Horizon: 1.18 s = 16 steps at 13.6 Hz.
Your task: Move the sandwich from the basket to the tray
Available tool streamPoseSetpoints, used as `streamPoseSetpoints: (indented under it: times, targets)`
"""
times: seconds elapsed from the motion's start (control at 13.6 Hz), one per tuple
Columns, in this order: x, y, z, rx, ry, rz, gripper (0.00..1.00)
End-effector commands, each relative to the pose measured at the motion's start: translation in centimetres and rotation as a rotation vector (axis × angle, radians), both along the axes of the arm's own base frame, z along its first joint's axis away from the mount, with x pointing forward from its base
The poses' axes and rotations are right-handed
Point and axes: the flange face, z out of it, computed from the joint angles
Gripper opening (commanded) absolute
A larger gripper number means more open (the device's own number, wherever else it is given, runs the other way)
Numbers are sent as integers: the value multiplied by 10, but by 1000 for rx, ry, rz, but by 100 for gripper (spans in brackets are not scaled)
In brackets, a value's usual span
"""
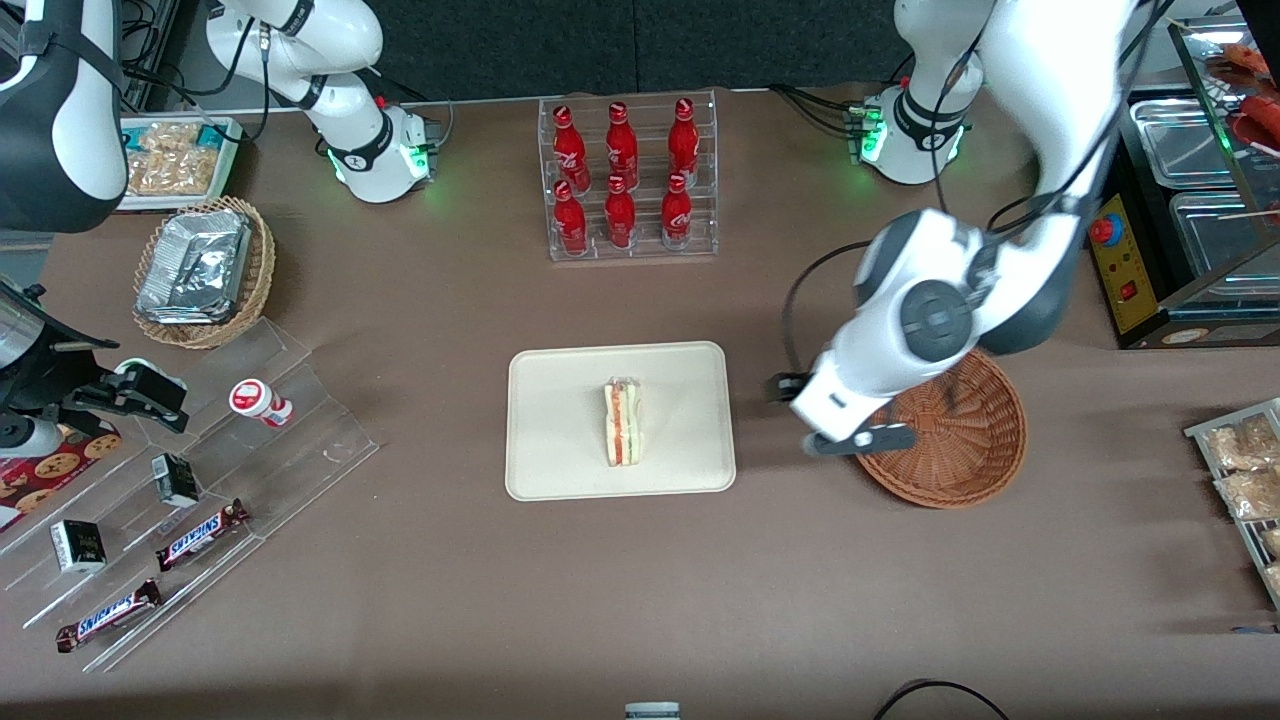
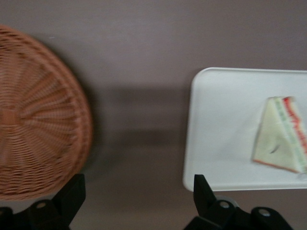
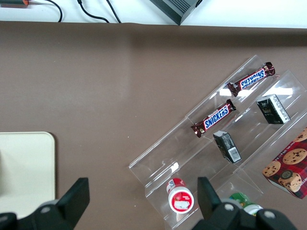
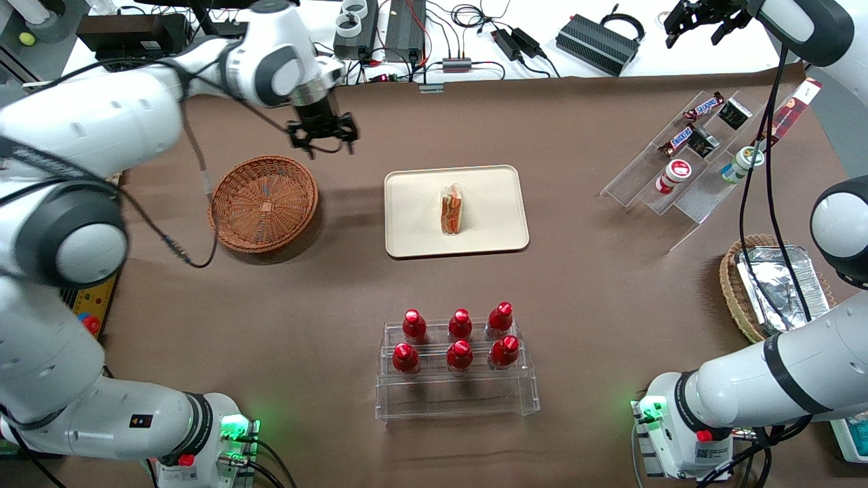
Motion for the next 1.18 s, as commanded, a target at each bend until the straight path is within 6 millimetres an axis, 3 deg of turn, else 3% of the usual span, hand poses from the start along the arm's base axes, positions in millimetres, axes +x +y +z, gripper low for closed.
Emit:
streamPoseSetpoints:
  times: [0.0,0.15,0.37,0.52,0.74,1.11]
  targets:
    - [-47,53,21,30,-43,-23,99]
    - [-59,97,51,51,-68,-58,99]
    - [-64,139,105,68,-43,-42,99]
    - [-56,149,148,63,-40,-19,100]
    - [-45,149,190,53,-65,-15,100]
    - [-48,152,267,49,-95,-23,100]
